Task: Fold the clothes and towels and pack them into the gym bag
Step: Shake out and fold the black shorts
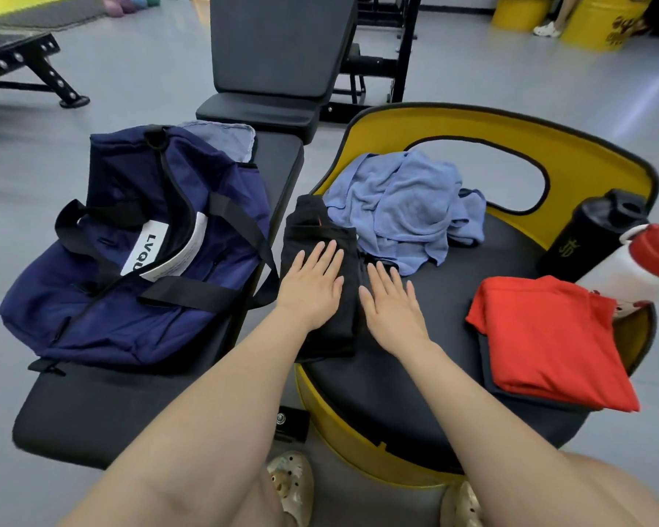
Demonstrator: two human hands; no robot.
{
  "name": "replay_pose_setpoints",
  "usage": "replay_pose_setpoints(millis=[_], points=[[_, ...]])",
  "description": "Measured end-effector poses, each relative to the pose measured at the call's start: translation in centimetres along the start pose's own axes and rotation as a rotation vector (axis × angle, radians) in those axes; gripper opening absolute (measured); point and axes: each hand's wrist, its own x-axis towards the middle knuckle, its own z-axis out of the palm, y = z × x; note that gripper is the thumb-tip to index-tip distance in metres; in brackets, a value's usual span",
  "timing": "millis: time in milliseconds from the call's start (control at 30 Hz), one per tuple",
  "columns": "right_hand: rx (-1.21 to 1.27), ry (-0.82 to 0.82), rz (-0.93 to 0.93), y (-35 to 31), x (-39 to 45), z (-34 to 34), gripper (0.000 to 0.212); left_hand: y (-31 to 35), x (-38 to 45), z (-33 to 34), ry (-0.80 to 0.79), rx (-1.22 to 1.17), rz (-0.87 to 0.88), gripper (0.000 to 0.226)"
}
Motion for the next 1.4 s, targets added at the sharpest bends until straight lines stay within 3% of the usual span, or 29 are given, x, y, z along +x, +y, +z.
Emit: replay_pose_setpoints(millis=[300,767,1033,1400], points=[[-0.098,0.133,0.094,6.9,-3.0,-3.8,0.055,6.6,0.7,-0.6,0.005,-0.005,0.163,0.054],[-0.12,0.212,0.302,17.5,-7.8,-7.0,0.054,20.3,2.9,0.9,-0.011,-0.044,0.418,0.054],[-0.167,0.211,0.351,20.9,-9.6,-7.1,0.055,24.7,3.9,2.2,-0.042,-0.143,0.424,0.055],[0.108,0.153,0.33,21.2,-9.5,-5.4,0.056,24.9,3.9,3.4,-0.088,-0.179,0.388,0.055]])
